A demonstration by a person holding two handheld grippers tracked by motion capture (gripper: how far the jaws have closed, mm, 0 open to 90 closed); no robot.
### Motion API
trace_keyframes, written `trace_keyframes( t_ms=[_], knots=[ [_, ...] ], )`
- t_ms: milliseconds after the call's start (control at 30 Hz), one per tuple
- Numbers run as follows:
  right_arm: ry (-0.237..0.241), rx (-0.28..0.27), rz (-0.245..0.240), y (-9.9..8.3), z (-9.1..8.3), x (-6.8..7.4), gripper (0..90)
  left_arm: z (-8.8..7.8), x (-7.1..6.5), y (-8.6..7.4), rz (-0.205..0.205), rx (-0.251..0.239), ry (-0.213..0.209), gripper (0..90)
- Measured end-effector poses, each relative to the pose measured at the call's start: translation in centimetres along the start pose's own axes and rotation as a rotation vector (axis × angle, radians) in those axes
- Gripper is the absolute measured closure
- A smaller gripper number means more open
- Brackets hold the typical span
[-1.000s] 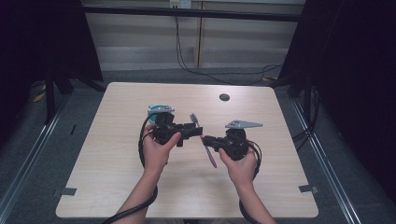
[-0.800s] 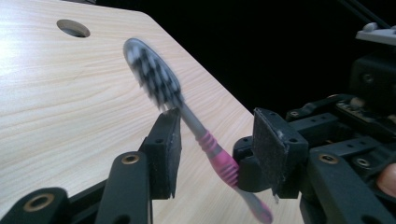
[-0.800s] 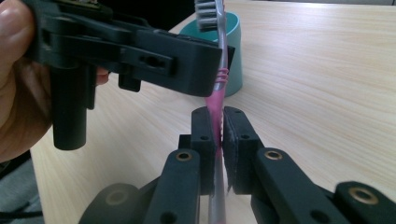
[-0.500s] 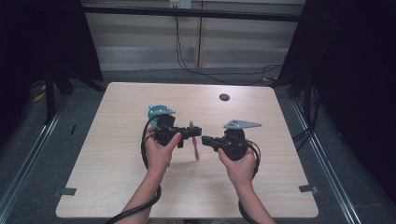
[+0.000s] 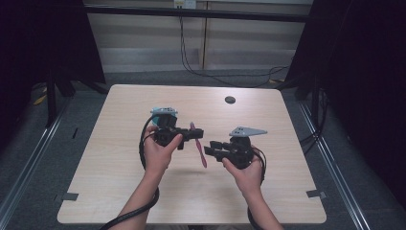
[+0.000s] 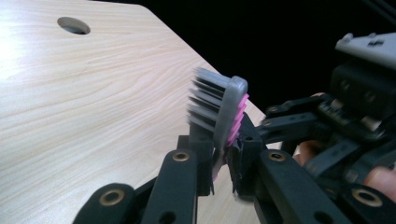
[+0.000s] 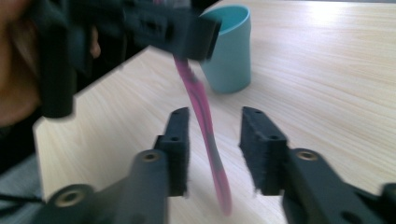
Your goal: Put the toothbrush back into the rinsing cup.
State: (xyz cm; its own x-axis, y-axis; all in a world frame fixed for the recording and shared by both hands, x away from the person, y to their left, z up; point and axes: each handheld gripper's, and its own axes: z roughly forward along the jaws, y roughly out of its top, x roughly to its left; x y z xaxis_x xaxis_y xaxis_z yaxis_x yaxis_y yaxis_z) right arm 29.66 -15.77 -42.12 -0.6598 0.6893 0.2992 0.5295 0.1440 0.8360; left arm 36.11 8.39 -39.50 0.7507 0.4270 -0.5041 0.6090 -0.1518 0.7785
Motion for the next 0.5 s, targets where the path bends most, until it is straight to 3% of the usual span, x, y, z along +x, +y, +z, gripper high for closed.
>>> trace_keyframes(
  t_ms=[300,400,500],
  knots=[
    [-0.014,0.062,-0.078,0.1,1.6,1.1,54.5,-0.3,-0.4,0.6,-0.014,-0.014,-0.042,82.0],
    [-0.011,0.077,-0.087,0.2,2.0,1.2,58.3,-0.1,-0.5,0.7,-0.021,-0.019,-0.062,82.0],
    [-0.008,0.095,-0.104,0.2,2.2,1.4,76.6,0.0,-0.7,0.6,-0.014,-0.014,-0.063,82.0]
  ],
)
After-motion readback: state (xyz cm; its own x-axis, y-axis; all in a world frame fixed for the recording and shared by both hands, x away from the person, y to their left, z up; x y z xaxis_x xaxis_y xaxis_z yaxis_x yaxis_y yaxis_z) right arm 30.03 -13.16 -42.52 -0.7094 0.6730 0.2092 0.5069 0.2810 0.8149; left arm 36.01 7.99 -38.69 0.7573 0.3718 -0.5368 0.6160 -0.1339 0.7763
